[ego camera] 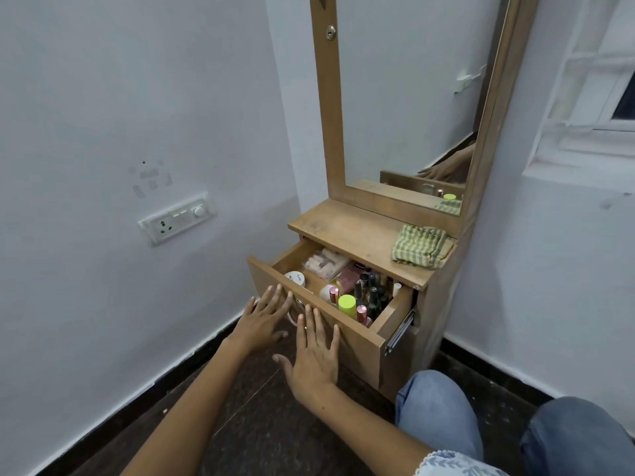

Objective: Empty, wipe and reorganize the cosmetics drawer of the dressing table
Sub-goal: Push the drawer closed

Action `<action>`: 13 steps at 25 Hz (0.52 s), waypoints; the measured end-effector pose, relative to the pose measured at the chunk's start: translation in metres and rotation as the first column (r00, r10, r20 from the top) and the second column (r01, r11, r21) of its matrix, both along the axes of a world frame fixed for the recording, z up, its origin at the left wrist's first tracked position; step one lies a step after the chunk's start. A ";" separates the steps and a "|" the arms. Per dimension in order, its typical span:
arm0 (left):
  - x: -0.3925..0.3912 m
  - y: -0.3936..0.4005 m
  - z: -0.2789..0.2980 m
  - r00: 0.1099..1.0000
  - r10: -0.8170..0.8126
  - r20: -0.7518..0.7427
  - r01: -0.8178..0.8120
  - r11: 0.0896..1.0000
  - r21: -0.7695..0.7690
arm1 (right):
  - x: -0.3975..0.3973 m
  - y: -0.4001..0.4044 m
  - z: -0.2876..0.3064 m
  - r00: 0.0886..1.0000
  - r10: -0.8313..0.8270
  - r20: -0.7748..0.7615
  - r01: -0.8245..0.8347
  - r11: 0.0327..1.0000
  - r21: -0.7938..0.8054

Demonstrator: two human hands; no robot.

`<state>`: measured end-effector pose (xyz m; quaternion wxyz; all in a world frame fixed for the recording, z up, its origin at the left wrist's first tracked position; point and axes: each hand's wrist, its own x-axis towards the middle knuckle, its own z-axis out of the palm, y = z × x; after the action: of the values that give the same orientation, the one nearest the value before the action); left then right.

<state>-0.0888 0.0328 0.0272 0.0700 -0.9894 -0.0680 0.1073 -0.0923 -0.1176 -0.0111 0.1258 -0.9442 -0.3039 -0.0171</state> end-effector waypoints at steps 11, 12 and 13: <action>0.108 -0.023 0.002 0.996 -0.084 0.027 0.084 0.996 0.000 | 0.100 -0.018 -0.005 0.987 -0.142 0.080 0.147 0.987 -0.063; 0.115 -0.024 0.001 0.996 -0.088 0.029 0.088 0.996 -0.002 | 0.108 -0.020 -0.007 0.985 -0.142 0.095 0.148 0.987 -0.059; 0.122 -0.026 0.001 0.996 -0.088 0.027 0.088 0.996 -0.005 | 0.116 -0.022 -0.009 0.983 -0.147 0.109 0.153 0.987 -0.047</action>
<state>0.0335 0.0070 0.0280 0.0705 -0.9930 -0.0251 0.0910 0.0233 -0.1394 -0.0198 0.0818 -0.9654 -0.2383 -0.0678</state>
